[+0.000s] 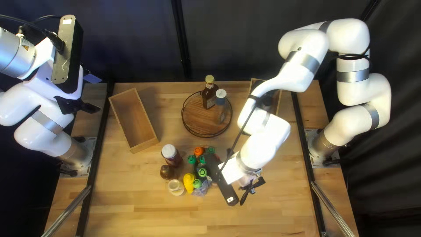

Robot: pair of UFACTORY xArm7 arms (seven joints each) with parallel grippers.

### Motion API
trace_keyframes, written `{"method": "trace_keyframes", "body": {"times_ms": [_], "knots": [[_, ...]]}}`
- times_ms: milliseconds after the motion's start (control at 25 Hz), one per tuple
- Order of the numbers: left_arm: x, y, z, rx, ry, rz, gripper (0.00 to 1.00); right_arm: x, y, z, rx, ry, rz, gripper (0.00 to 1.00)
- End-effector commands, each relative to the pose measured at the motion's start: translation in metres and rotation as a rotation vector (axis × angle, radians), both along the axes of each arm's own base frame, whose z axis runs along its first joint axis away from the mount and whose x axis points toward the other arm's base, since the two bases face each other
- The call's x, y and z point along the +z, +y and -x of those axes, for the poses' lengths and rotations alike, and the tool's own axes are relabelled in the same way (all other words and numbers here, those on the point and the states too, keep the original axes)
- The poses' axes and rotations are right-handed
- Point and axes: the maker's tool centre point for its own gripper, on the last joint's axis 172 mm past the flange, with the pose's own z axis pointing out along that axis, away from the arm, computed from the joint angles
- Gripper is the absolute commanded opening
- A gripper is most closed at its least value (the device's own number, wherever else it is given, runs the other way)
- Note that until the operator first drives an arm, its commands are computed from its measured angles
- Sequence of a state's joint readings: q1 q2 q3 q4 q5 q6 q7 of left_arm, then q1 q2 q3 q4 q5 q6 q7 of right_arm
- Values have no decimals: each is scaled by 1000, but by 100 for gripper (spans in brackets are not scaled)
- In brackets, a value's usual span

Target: Separate condiments, baby food and spices and place it in 3 different racks/containers

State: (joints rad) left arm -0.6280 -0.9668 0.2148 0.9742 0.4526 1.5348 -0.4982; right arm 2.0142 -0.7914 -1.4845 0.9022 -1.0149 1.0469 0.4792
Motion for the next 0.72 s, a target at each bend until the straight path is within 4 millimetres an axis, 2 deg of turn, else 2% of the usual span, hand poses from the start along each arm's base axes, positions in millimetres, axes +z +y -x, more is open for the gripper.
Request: {"method": "trace_keyframes", "body": {"times_ms": [40,320,720], "knots": [[0,0,0,0,0,0,100,-4,1,-14,27,7,4,100],[0,0,0,0,0,0,100,-17,-2,-34,59,27,5,100],[0,0,0,0,0,0,100,-26,-8,-37,60,42,12,100]]}}
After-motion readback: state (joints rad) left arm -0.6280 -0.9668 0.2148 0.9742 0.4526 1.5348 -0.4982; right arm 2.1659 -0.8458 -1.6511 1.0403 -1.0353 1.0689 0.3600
